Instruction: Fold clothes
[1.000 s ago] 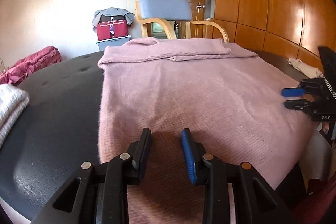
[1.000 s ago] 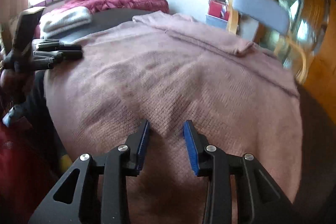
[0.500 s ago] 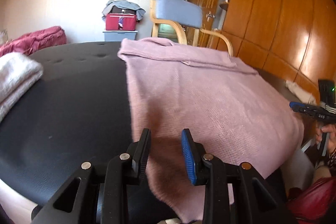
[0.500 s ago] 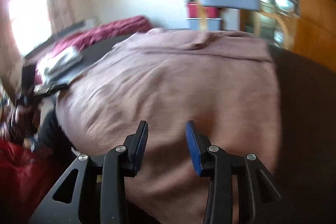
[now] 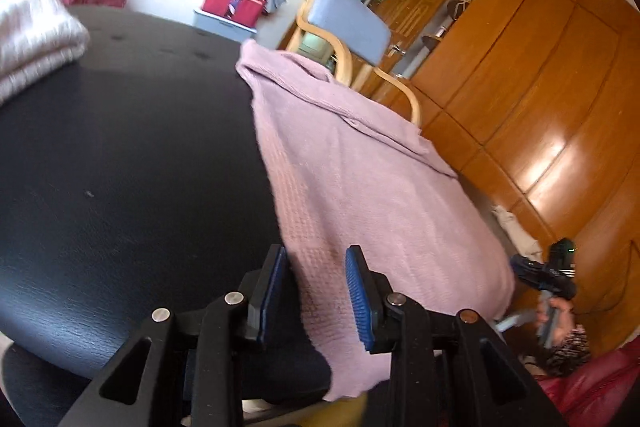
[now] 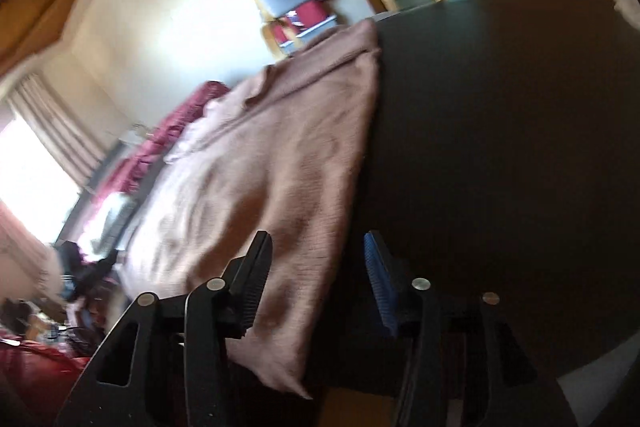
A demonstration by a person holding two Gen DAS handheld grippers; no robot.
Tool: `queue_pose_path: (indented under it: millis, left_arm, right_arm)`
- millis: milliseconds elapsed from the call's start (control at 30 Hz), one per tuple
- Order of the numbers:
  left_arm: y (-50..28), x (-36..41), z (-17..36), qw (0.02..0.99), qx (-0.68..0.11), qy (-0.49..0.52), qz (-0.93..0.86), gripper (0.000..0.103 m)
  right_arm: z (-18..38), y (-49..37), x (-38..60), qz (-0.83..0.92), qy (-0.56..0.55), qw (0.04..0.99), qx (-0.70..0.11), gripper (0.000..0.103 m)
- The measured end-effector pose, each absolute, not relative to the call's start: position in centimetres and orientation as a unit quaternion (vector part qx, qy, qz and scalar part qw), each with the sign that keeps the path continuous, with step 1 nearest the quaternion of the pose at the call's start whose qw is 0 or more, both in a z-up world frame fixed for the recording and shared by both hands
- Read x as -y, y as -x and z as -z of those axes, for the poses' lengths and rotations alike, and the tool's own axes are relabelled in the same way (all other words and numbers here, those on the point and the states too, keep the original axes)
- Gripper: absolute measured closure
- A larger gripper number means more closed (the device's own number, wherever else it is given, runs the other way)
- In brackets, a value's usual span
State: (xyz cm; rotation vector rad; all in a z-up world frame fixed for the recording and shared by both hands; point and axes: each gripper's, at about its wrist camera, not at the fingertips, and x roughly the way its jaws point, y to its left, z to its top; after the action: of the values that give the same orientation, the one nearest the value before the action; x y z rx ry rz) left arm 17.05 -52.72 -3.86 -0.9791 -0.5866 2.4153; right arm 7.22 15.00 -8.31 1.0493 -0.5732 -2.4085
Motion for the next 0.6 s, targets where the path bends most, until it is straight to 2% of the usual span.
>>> queue_pose_path:
  millis: [133, 333, 500, 600]
  left_arm:
    - [-16.7, 52.9, 4.1, 0.243, 0.225, 0.361, -0.872, 0.072]
    - [-16.9, 52.8, 4.4, 0.269, 0.233, 0.374, -0.857, 0.072]
    - [-15.6, 51.7, 4.4, 0.29, 0.236, 0.384, -0.844, 0.071]
    - [-15.5, 50.3, 4.2, 0.291, 0.197, 0.383, -0.854, 0.071]
  right_arm:
    - [8.6, -7.2, -14.0, 0.863, -0.374, 0.257, 0.221, 0.039]
    - [9.1, -7.2, -13.0, 0.824, -0.384, 0.331, 0.253, 0.039]
    - [9.0, -6.8, -10.7, 0.812, -0.388, 0.368, 0.232, 0.039]
    - [8.7, -6.7, -9.1, 0.823, -0.39, 0.36, 0.201, 0.04]
